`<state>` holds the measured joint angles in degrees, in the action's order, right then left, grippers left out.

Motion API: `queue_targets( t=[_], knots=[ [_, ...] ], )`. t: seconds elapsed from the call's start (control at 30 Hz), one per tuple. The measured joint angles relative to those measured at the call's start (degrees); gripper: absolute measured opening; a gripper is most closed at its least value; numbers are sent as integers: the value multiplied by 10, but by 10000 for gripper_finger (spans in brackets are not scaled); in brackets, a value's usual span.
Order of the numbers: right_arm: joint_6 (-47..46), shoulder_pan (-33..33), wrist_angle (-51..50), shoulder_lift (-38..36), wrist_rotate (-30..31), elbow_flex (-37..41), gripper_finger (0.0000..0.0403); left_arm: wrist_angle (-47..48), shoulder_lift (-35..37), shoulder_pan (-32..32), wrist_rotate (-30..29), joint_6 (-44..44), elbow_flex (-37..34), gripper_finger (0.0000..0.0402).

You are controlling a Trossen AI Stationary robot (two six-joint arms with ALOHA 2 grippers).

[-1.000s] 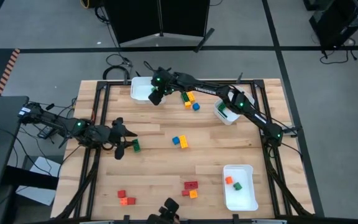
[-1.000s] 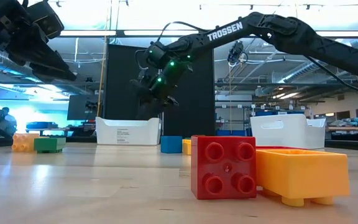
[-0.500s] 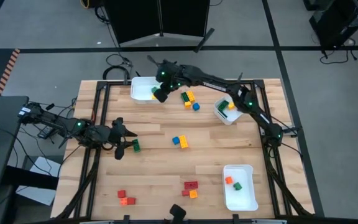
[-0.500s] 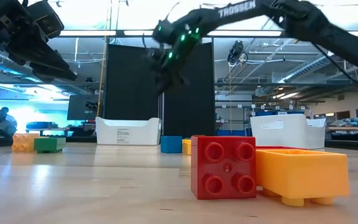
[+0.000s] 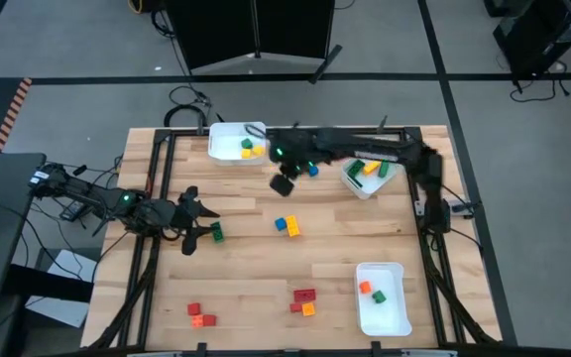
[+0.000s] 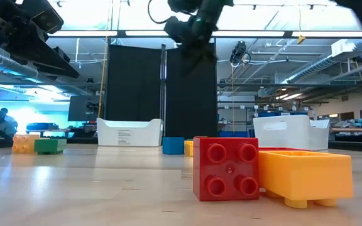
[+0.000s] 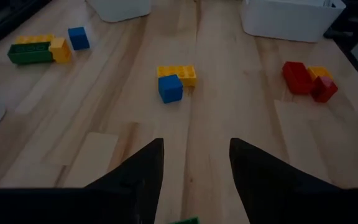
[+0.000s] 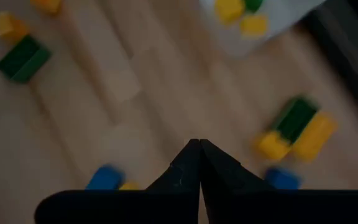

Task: Sort blocks by size
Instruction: Put the red square block into the top left white bin

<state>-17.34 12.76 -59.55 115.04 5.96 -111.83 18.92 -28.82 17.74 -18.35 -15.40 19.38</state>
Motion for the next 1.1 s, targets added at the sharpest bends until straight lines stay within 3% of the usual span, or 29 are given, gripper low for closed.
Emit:
queue_targets(
  t=[0.27,0.53,0.63,0.77,0.9,1.1],
  knots=[
    [-175,-89,177,-195,20,330,7,1,-1,0,0,7,0,187],
    [-407,-214,186,-327,102,526,10,59,-21,0,-12,49,37,182],
    [-487,-263,186,-353,118,577,10,128,-57,0,-29,49,91,182],
    [-560,-311,184,-373,137,618,10,149,-119,0,-45,44,164,182],
    [-569,-342,183,-388,146,631,11,177,-187,0,-34,38,244,182],
    [-549,-363,164,-415,161,635,11,135,-248,0,-32,59,324,182]
  ],
)
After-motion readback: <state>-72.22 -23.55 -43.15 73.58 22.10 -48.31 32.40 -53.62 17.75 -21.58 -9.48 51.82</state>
